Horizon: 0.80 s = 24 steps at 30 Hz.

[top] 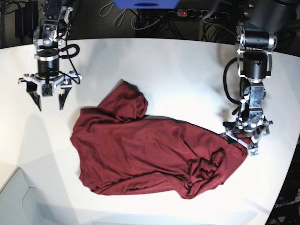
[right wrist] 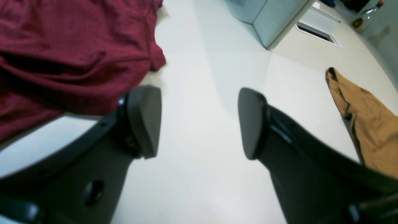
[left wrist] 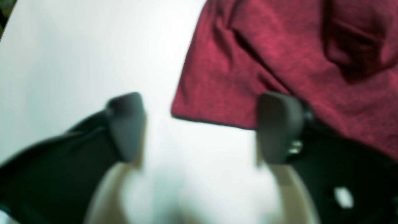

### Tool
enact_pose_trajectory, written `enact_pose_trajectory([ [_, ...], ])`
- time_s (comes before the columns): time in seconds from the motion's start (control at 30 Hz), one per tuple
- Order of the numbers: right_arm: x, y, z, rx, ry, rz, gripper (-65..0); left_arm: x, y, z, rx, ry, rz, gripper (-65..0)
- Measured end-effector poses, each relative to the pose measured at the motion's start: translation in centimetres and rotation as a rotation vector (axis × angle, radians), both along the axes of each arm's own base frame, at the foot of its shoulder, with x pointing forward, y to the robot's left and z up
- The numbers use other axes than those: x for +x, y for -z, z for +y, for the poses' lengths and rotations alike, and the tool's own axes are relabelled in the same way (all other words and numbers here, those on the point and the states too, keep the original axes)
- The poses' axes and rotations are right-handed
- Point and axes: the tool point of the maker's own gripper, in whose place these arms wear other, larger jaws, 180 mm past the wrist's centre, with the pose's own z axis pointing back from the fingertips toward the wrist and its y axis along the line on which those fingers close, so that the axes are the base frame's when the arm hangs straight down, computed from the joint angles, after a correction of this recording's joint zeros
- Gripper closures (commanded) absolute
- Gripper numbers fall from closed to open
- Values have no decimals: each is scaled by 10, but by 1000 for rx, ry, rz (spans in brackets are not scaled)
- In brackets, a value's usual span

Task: Layout the t-shirt on the table in an organized manner, then fold the t-shirt properly
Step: 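Push the bunched shirt corner inward with the left gripper, then lift, then grasp the shirt's collar edge with the right gripper and pull it up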

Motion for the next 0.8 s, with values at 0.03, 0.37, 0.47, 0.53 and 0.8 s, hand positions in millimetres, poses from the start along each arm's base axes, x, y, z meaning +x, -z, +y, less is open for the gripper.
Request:
enact_pose_trajectory([
  [0.03, 0, 0, 0, 0, 0, 1, -369, 0, 0, 1, 2, 1, -8, -320],
  [0.37, -7, 19, 59, 69, -125, 48, -369, 0, -12, 2, -15, -12, -11, -18],
  [0.47, -17, 30, 99, 109, -219, 87, -369, -8, -35, 20, -50, -80, -72, -7],
  [0.53, -23, 35, 123, 132, -281, 106, -369, -19, -52, 39, -55, -137, -109, -6],
  [0.8, -37, 77, 185, 204, -420, 222, -369, -30, -91, 58, -23, -162, -203, -7],
])
